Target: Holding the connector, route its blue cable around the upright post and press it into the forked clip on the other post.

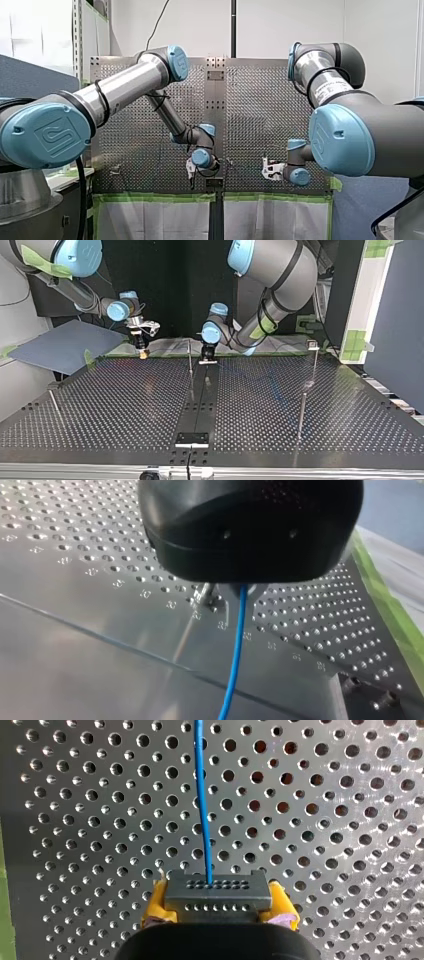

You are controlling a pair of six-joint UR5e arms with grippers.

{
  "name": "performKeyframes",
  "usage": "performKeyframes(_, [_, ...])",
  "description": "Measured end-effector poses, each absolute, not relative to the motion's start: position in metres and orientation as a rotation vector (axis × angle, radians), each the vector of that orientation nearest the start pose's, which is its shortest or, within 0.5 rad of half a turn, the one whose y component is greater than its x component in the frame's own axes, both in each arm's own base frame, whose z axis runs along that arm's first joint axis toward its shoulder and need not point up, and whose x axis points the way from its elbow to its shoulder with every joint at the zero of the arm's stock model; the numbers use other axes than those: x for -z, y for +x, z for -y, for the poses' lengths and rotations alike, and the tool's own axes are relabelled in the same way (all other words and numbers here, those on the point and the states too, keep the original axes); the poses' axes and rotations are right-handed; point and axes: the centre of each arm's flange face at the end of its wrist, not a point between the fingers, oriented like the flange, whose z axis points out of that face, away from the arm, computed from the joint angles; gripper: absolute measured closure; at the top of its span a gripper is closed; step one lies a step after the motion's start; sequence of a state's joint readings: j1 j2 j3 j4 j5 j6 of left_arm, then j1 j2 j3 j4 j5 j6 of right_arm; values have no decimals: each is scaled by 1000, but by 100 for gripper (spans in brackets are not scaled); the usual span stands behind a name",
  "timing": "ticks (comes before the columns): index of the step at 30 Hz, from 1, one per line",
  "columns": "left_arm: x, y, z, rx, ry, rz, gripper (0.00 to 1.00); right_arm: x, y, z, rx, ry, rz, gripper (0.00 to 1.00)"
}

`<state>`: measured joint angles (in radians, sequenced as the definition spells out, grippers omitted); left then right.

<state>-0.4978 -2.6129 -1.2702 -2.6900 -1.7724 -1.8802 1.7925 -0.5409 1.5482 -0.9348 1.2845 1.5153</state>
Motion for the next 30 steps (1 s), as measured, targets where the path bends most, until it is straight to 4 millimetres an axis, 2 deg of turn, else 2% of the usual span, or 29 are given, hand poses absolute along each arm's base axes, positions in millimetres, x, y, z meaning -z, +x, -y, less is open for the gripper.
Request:
performKeyframes(4, [11,580,443,371,35,-1871,98,56,303,611,-1503,1644,928,100])
performKeyframes(9, [11,581,443,369,36,-1871,89,56,304,611,-1504,1645,926,100])
performKeyframes(11, [11,581,443,367,38,-1871,75,56,305,610,-1505,1645,923,100])
performKeyframes(12, [11,580,443,365,41,-1871,75,56,306,610,-1506,1646,922,100])
performKeyframes(13, [11,580,443,363,44,-1872,60,56,306,610,-1506,1647,922,100])
performKeyframes(14, [11,580,443,358,49,-1873,54,56,306,610,-1506,1647,922,100])
performKeyframes(15, [11,579,443,351,57,-1878,54,56,307,609,-1506,1648,922,100])
performKeyframes(16, [12,579,442,345,64,-1882,46,56,307,609,-1506,1649,922,100])
performKeyframes(17, [12,578,442,339,69,-1886,23,56,307,609,-1506,1649,922,100])
performKeyframes(18, [12,577,442,330,74,-1892,23,56,307,609,-1506,1650,921,100])
performKeyframes(25, [20,564,437,320,115,-1956,7,57,309,607,-1505,1661,924,100])
performKeyframes(30, [17,557,434,359,142,-1962,7,58,309,606,-1499,1670,927,100])
